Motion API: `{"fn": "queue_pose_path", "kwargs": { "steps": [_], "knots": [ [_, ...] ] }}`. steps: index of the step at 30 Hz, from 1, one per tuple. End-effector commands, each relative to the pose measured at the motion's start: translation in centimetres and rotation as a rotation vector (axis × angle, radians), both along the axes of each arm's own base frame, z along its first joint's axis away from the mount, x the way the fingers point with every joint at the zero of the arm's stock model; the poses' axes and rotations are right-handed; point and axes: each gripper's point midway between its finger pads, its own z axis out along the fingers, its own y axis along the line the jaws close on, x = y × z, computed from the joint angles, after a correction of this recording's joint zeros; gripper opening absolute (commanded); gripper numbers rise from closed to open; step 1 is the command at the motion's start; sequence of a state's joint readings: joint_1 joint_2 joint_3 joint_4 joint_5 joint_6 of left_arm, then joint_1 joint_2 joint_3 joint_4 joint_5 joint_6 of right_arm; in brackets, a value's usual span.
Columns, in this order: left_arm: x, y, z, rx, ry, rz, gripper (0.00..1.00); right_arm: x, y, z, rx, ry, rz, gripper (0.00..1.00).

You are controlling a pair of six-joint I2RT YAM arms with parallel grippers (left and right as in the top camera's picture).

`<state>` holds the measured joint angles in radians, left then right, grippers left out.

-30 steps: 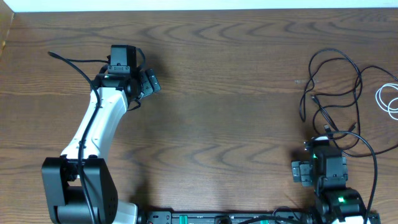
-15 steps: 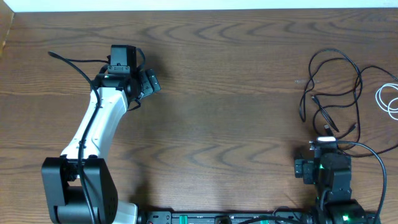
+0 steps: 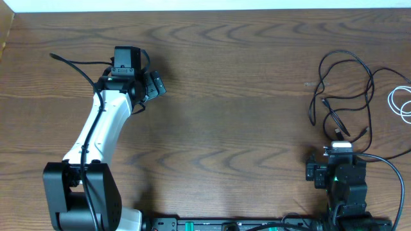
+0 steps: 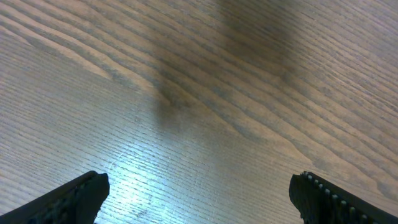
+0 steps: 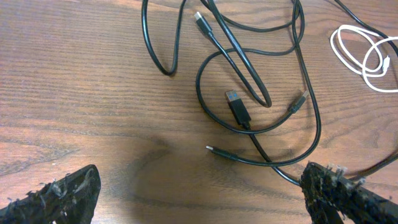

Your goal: Untangle cables

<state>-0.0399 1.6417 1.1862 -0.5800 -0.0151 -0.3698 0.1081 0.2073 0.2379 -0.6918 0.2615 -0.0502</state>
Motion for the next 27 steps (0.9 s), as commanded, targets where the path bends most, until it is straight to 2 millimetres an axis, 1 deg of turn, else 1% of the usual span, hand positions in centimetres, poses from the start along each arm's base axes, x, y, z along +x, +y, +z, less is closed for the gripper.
{"fn": "queue_pose_path", "kwargs": {
  "steps": [1, 10, 13, 15, 17, 18, 20, 23, 24, 25, 27],
  "knots": [
    [0.2, 0.5, 0.2, 0.014, -0.004, 0.021, 0.98, 0.0, -0.1, -0.1, 0.004, -0.003, -0.009, 0.99],
    [0.2, 0.5, 0.2, 0.014, -0.004, 0.021, 0.98, 0.0, -0.2, -0.1, -0.009, 0.0, -0.008, 0.99],
    [0.2, 0.5, 0.2, 0.014, -0.004, 0.021, 0.98, -0.1, -0.7, 0.0, -0.017, -0.001, -0.035, 0.99],
    [0.2, 0.5, 0.2, 0.014, -0.004, 0.021, 0.98, 0.0, -1.0, 0.2, -0.016, -0.013, -0.05, 0.99],
    [0.2, 0.5, 0.2, 0.014, -0.004, 0.021, 0.98, 0.6, -1.2, 1.0, -0.012, -0.057, -0.061, 0.99],
    [0.2, 0.5, 0.2, 0.014, -0.004, 0.021, 0.98, 1.2, -1.2, 1.9, -0.007, -0.101, -0.063, 0.99],
    [0.2, 0.5, 0.2, 0.014, -0.004, 0.021, 0.98, 2.8, -0.9, 4.9, 0.013, -0.241, -0.056, 0.99],
    [0.2, 0.5, 0.2, 0.014, -0.004, 0.021, 0.98, 4.8, 1.0, 10.6, 0.084, -0.489, 0.039, 0.99],
    [0.2, 0.5, 0.2, 0.014, -0.004, 0.021, 0.98, 5.1, 1.8, 12.9, 0.104, -0.583, 0.085, 0.99],
    [0.2, 0.5, 0.2, 0.014, -0.004, 0.021, 0.98, 5.2, 2.2, 14.8, 0.114, -0.659, 0.11, 0.99],
    [0.2, 0.5, 0.2, 0.014, -0.004, 0.021, 0.98, 5.0, 2.3, 18.3, 0.118, -0.802, 0.126, 0.99]
  ]
}}
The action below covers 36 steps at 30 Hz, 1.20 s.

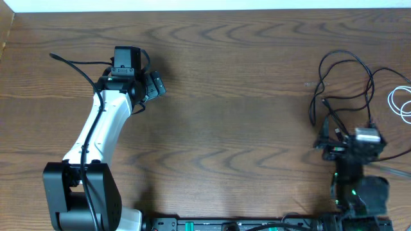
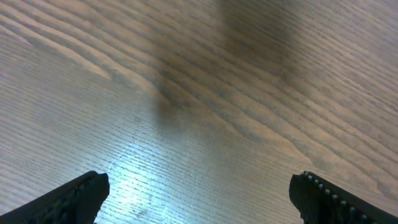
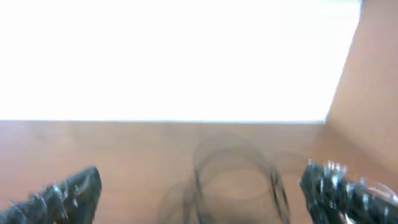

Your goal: Untangle cables

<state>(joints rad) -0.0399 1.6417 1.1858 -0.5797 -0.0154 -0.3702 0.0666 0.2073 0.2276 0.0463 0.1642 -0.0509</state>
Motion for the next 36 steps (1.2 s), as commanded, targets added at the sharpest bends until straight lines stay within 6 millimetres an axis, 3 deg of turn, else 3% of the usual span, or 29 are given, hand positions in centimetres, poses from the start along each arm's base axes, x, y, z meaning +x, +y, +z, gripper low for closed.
{"fn": "queue_pose_path", "kwargs": {
  "steps": [1, 6, 9, 18, 22, 36],
  "knots": [
    [0.2, 0.5, 0.2, 0.014, -0.004, 0.02, 0.98, -0.5, 1.1, 3.4, 0.004, -0.136, 0.07, 0.99],
    [0.2, 0.5, 0.2, 0.014, -0.004, 0.02, 0.98, -1.8, 1.1, 7.7, 0.01, -0.32, 0.07, 0.99],
    [0.2, 0.5, 0.2, 0.014, -0.004, 0.021, 0.98, -2.2, 1.0, 8.9, 0.011, -0.369, 0.07, 0.99],
    [0.2, 0.5, 0.2, 0.014, -0.004, 0.02, 0.98, -2.4, 1.4, 8.9, -0.012, -0.372, 0.086, 0.99],
    [0.2, 0.5, 0.2, 0.014, -0.004, 0.021, 0.98, -2.4, 2.5, 8.8, -0.086, -0.374, 0.134, 0.99],
    [0.2, 0.5, 0.2, 0.014, -0.004, 0.02, 0.98, -2.3, 1.9, 4.9, -0.038, -0.445, 0.118, 0.99]
  ]
}}
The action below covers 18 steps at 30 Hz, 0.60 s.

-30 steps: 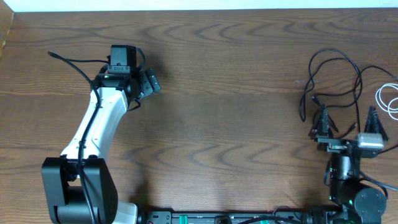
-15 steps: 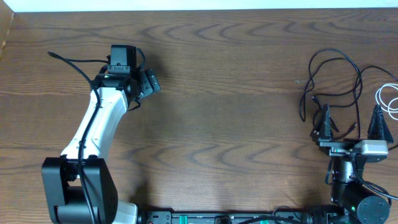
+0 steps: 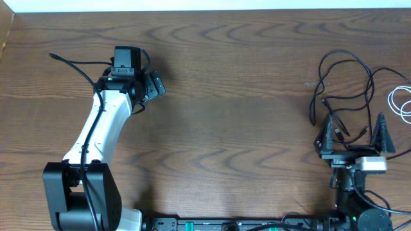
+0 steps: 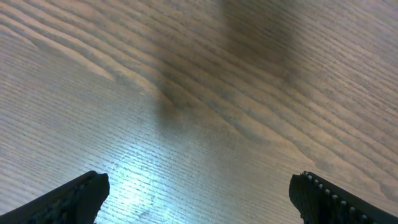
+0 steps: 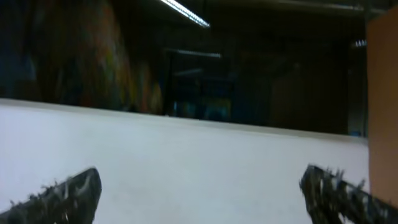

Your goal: Untangle cables

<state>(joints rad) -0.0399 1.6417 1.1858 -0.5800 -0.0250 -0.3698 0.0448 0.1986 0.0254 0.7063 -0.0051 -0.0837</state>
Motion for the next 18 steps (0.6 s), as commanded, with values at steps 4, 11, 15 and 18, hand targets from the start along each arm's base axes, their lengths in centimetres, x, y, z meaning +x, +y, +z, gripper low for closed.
{"fn": "queue_pose_path", "kwargs": {
  "steps": [4, 11, 15, 18],
  "knots": [
    [0.2, 0.3, 0.2, 0.005, -0.004, 0.016, 0.98, 1.3, -0.3, -3.0, 0.015, 0.113, -0.01, 0.99],
    [0.2, 0.3, 0.2, 0.005, -0.004, 0.016, 0.98, 3.2, 0.0, -9.9, -0.002, 0.407, -0.001, 0.99],
    [0.2, 0.3, 0.2, 0.005, -0.004, 0.016, 0.98, 3.4, 0.0, -14.1, -0.009, 0.576, -0.002, 0.99],
    [0.2, 0.3, 0.2, 0.005, -0.004, 0.017, 0.98, 3.0, 0.0, -17.3, -0.015, 0.708, -0.003, 0.99]
  ]
}}
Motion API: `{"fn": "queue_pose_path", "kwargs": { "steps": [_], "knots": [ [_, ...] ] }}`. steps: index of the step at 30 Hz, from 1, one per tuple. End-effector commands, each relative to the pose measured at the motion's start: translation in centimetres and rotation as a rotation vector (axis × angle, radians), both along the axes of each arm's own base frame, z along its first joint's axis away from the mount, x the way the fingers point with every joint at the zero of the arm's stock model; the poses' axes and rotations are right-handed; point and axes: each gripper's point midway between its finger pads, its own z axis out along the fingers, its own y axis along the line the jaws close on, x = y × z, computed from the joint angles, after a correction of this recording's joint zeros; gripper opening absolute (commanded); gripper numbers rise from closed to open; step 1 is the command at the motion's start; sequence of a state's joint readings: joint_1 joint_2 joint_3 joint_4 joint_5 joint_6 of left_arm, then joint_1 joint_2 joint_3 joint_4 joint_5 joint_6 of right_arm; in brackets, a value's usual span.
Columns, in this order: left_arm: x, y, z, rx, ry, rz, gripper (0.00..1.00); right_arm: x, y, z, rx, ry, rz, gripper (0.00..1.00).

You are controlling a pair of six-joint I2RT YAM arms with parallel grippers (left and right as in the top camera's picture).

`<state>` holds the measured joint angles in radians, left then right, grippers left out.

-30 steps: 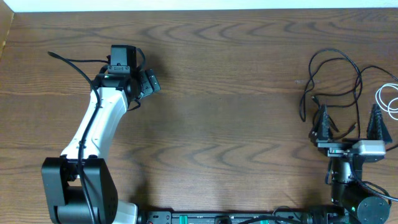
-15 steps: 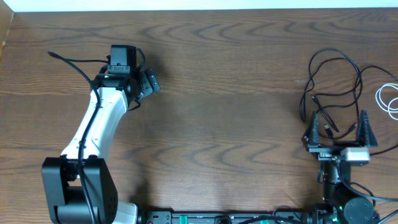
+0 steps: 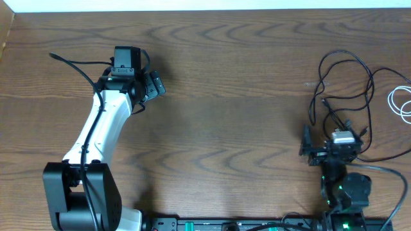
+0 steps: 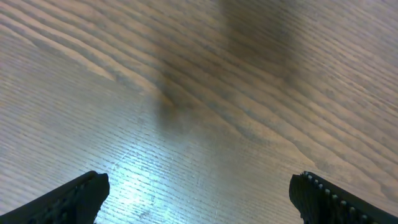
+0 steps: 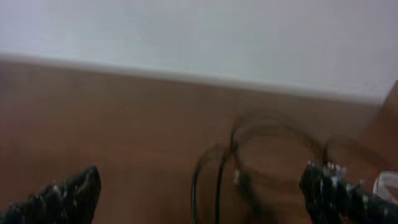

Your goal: Untangle cables

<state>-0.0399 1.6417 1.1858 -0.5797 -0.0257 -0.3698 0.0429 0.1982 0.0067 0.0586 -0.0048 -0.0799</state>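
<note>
A tangle of black cables (image 3: 343,90) lies at the far right of the table, with a white cable (image 3: 403,102) looped at the right edge. My right gripper (image 3: 337,142) stands just in front of the tangle's near end. Its wrist view is blurred: the black cables (image 5: 217,180) run ahead between the two fingers (image 5: 62,196), and the right gripper (image 5: 199,205) is open and holds nothing. My left gripper (image 3: 151,86) is far off at the upper left. The left gripper (image 4: 199,202) is open over bare wood.
The wooden table (image 3: 231,128) stretches between the two arms. A white wall (image 5: 199,37) borders its far edge. The left arm's own black lead (image 3: 70,62) trails off to the left of its wrist.
The right wrist has tilted down: its camera showed the wall and a dark room, and now shows the table and cables. In the overhead view that gripper has shifted slightly left. The left arm is unchanged.
My right gripper first hung open near the front edge, looking down on the tangle. Then it stood nearer the cables and tilted upward, then faced the wall above the table. Now it faces the cables again, open and with nothing in it. The left arm never moved.
</note>
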Motion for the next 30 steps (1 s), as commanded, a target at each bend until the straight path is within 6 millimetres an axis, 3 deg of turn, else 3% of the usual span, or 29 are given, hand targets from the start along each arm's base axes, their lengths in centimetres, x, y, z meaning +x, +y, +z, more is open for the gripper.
{"fn": "queue_pose_path", "kwargs": {
  "steps": [1, 3, 22, 30],
  "knots": [
    [0.2, 0.3, 0.2, 0.004, -0.004, 0.016, 0.98, -0.4, -0.2, -2.0, 0.007, 0.082, -0.008, 0.99],
    [0.2, 0.3, 0.2, 0.004, -0.004, 0.016, 0.98, -0.6, -0.2, -3.2, 0.006, 0.133, -0.009, 0.99],
    [0.2, 0.3, 0.2, 0.004, -0.004, 0.016, 0.98, -0.7, -0.1, -3.3, 0.006, 0.137, -0.006, 0.99],
    [0.2, 0.3, 0.2, 0.004, -0.004, 0.016, 0.98, -0.7, 0.0, -1.5, 0.009, 0.058, 0.0, 0.99]
  ]
}}
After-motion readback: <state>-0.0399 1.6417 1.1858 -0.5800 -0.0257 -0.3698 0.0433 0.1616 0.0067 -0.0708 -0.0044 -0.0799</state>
